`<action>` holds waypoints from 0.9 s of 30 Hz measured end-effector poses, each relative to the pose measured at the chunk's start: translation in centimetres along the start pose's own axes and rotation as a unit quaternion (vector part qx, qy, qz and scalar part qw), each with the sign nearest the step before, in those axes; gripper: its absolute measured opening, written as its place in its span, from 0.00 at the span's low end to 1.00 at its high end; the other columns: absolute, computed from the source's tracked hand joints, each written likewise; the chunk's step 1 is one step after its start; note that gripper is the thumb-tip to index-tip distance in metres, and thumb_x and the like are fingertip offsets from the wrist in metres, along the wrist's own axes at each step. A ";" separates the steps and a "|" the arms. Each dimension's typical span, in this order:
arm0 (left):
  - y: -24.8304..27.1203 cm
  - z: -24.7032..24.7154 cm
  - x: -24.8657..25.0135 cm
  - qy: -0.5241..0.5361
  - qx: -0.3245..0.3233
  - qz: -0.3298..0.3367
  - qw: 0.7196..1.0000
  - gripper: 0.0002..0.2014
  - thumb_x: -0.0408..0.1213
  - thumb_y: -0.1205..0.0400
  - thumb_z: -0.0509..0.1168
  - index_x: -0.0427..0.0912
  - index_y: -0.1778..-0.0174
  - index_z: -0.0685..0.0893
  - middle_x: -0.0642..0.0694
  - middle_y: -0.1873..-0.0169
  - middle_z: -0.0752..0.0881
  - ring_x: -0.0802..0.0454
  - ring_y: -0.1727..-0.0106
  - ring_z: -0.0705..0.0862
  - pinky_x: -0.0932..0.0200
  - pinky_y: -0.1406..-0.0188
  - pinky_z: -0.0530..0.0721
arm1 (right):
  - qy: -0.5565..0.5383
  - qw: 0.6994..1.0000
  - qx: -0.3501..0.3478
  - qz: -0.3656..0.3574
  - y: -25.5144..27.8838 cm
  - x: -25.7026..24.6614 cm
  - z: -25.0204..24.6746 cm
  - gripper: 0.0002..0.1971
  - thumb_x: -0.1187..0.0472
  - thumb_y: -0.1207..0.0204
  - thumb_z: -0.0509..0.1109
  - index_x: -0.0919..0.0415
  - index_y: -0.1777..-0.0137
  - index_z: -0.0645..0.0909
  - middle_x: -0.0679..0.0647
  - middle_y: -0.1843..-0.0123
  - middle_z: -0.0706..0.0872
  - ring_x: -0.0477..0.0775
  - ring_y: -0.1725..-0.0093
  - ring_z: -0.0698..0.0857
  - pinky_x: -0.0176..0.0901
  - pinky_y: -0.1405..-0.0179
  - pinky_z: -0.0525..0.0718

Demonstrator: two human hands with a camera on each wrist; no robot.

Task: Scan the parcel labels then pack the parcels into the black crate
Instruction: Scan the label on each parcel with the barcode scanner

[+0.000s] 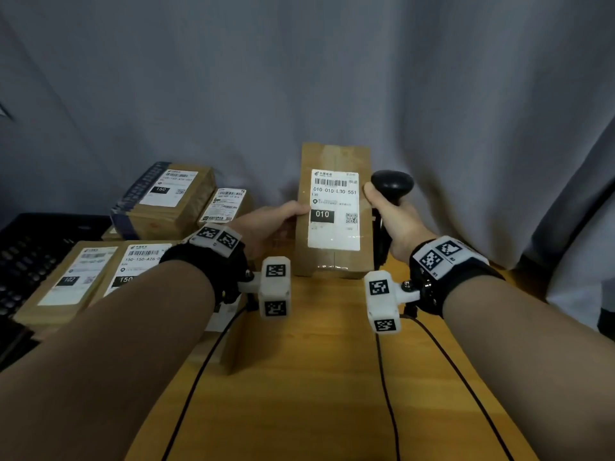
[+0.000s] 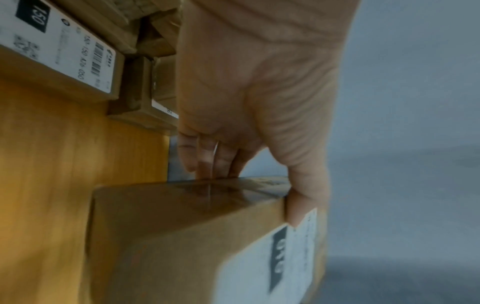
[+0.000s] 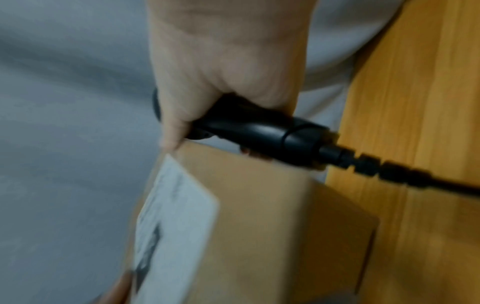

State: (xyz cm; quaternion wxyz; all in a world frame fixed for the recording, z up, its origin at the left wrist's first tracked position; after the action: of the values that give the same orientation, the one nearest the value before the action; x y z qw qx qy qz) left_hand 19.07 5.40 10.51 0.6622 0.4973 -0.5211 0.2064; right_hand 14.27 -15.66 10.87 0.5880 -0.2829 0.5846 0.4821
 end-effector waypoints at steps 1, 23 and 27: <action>0.0 -0.3 -0.2 -0.009 0.004 -0.007 1.000 0.17 0.46 0.22 0.70 0.37 0.44 0.86 0.46 0.62 0.92 0.51 0.60 0.91 0.53 0.55 0.87 | 0.049 0.999 0.015 -0.012 0.0 -0.4 -0.1 0.21 0.48 0.27 0.77 0.58 0.39 0.81 0.53 0.53 0.91 0.55 0.54 0.90 0.44 0.60 0.86; -0.8 -3.5 -2.8 -0.047 0.169 0.029 0.984 0.17 0.44 0.23 0.72 0.40 0.42 0.84 0.46 0.49 0.90 0.49 0.48 0.89 0.53 0.47 0.88 | 0.255 0.956 -0.145 0.014 5.5 -5.8 4.8 0.08 0.62 0.25 0.68 0.63 0.64 0.80 0.57 0.74 0.82 0.50 0.79 0.78 0.38 0.81 0.77; -0.8 -3.6 -3.1 -0.047 0.167 0.024 0.985 0.17 0.44 0.23 0.72 0.41 0.41 0.84 0.47 0.48 0.90 0.49 0.47 0.89 0.52 0.45 0.87 | 0.263 0.953 -0.147 0.015 5.6 -5.8 4.8 0.08 0.62 0.24 0.68 0.63 0.64 0.79 0.56 0.73 0.82 0.50 0.79 0.78 0.38 0.79 0.78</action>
State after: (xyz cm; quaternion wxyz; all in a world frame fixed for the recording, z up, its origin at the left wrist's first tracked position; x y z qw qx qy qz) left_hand 20.32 8.98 7.52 0.5397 0.5972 -0.5217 0.2827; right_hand 12.07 -10.59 18.51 0.3582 -0.4744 0.6453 0.4798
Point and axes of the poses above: each hand's wrist, its own y-axis away from the middle knuckle, its own z-axis out of the palm, x = y × z, the point moved 6 cm from there along -y, towards the middle knuckle
